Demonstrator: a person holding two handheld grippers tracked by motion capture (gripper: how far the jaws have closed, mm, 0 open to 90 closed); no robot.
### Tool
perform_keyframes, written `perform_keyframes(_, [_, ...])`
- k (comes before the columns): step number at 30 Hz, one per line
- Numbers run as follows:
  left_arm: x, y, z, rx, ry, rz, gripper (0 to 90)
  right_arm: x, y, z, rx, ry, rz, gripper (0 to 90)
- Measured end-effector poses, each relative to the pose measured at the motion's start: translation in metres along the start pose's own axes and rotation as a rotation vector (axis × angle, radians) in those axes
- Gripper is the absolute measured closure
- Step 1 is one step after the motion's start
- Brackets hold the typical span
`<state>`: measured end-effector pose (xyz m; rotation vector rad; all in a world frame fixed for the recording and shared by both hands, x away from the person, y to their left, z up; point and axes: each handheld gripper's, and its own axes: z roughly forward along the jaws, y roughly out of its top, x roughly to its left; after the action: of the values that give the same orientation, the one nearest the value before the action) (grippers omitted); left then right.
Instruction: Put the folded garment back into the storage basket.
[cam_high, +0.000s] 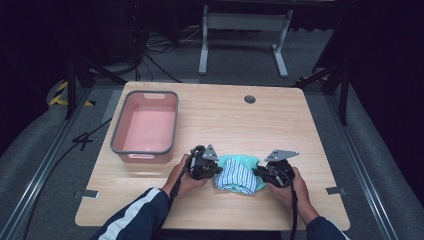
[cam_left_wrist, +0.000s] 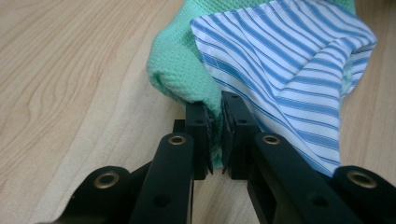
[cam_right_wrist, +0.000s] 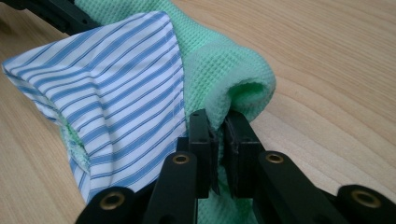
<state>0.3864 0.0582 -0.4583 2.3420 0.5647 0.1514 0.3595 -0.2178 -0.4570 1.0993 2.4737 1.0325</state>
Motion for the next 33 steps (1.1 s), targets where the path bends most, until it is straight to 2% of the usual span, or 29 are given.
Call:
perform_keyframes(6, [0.002, 0.01, -0.012, 0.01, 0.015, 0.021, 82.6, 0.003, 0.011, -0.004, -0.005, -0.007, -0.008, 82.7])
perform_keyframes(11, [0.007, 0.014, -0.022, 0.002, 0.023, 0.02, 82.7, 0.005, 0.022, -0.009, -0.023, -0.006, -0.012, 82.7])
perform_keyframes(12, [0.009, 0.017, -0.027, 0.0, 0.027, 0.021, 82.7, 0.006, 0.029, -0.01, -0.034, -0.007, -0.014, 82.7])
perform_keyframes(18, [0.014, 0.021, -0.037, 0.0, 0.042, 0.024, 82.7, 0.006, 0.042, -0.01, -0.04, -0.005, -0.019, 82.8])
perform_keyframes(21, [0.018, 0.026, -0.046, -0.008, 0.055, 0.027, 82.7, 0.007, 0.057, -0.013, -0.051, 0.002, -0.034, 82.8])
perform_keyframes(25, [0.022, 0.031, -0.054, -0.011, 0.063, 0.037, 82.7, 0.008, 0.066, -0.013, -0.051, 0.005, -0.043, 82.8])
perform_keyframes(30, [0.028, 0.039, -0.068, -0.012, 0.094, 0.053, 82.7, 0.009, 0.087, -0.017, -0.073, 0.008, -0.06, 82.8])
perform_keyframes(33, [0.032, 0.042, -0.079, -0.021, 0.113, 0.048, 82.7, 0.01, 0.095, -0.019, -0.087, 0.009, -0.061, 82.8])
